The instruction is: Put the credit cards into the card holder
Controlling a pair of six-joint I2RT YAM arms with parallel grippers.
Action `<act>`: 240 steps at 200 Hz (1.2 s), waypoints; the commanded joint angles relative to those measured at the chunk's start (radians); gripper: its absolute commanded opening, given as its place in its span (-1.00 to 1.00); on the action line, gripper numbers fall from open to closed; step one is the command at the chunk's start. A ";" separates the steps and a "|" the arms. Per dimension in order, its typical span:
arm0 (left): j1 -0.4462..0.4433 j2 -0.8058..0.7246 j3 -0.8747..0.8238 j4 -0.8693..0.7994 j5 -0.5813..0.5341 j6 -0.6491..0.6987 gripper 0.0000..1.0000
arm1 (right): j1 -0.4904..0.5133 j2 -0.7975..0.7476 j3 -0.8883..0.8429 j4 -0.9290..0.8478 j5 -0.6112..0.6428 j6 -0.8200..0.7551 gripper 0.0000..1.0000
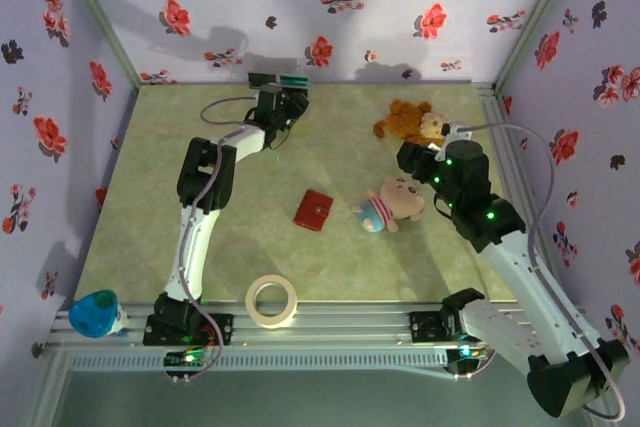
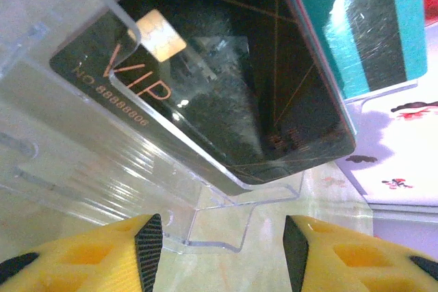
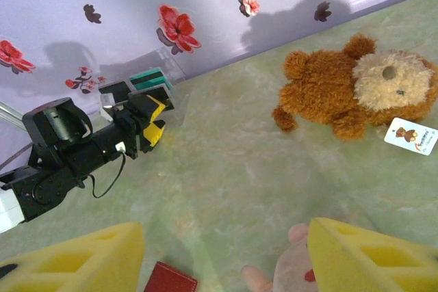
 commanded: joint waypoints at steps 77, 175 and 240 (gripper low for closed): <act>-0.029 0.059 0.133 -0.076 -0.017 -0.062 -0.02 | -0.004 0.030 -0.010 0.069 -0.008 -0.013 0.29; -0.039 0.101 0.220 -0.276 -0.003 -0.137 -0.01 | -0.004 0.039 -0.010 0.063 -0.016 -0.030 0.30; -0.055 0.135 0.278 -0.347 0.108 -0.132 0.00 | -0.004 0.040 -0.018 0.075 -0.025 -0.017 0.30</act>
